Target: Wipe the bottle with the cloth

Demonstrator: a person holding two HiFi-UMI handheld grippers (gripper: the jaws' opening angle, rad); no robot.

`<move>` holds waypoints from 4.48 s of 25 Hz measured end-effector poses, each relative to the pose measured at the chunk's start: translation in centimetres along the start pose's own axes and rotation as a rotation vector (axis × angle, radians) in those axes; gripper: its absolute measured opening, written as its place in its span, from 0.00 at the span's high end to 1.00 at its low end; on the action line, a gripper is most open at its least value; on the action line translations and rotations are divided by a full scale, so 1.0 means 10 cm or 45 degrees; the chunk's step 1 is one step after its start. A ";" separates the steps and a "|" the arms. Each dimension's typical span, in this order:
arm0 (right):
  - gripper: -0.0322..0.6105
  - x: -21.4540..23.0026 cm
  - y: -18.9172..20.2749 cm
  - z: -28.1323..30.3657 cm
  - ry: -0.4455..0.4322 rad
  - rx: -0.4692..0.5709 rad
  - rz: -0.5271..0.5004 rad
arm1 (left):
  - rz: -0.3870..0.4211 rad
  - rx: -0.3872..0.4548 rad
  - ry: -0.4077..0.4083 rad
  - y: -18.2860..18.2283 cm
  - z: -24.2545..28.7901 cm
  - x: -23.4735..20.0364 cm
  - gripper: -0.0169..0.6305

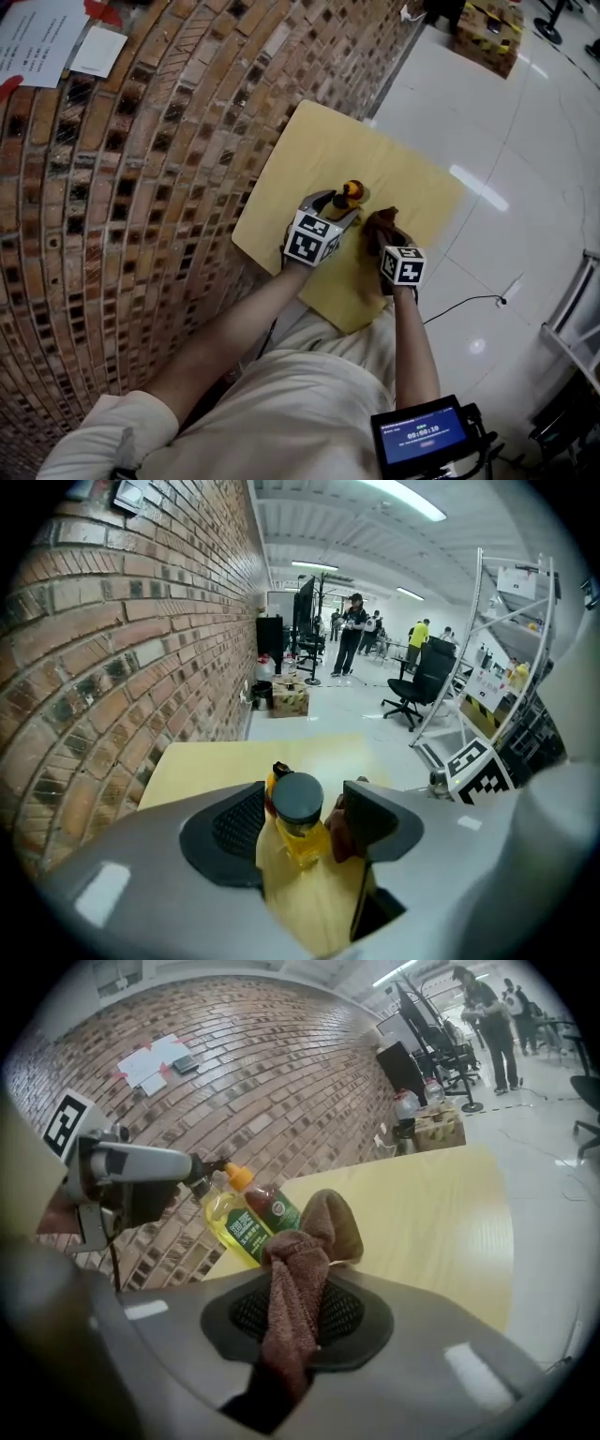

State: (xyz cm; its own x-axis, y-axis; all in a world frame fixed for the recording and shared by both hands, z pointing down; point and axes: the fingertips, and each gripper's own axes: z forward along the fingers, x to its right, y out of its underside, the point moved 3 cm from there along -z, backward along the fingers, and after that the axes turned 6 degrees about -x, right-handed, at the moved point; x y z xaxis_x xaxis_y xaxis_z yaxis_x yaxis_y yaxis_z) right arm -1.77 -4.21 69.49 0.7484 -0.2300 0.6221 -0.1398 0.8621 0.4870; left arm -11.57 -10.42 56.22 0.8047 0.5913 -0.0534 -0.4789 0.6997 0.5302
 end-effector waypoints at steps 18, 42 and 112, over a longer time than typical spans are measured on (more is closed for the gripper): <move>0.84 -0.56 -0.45 0.01 -0.445 0.103 -0.179 | 0.637 -0.395 0.150 0.15 -0.04 0.09 0.70; 0.85 0.11 -0.26 0.36 -0.170 -0.180 0.056 | 0.989 -0.413 0.269 0.27 -0.07 0.08 0.70; 0.84 0.50 -0.48 -0.08 0.037 0.198 0.127 | 1.088 -0.242 0.027 0.02 0.17 0.03 0.64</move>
State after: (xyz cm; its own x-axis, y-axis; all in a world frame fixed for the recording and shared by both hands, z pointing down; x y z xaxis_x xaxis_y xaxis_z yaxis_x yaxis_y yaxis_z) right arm 3.15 -9.13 69.76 0.7437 -0.1320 0.6553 -0.3111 0.7993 0.5142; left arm -10.82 -10.79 57.69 0.1380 0.9496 0.2813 -0.9669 0.0677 0.2459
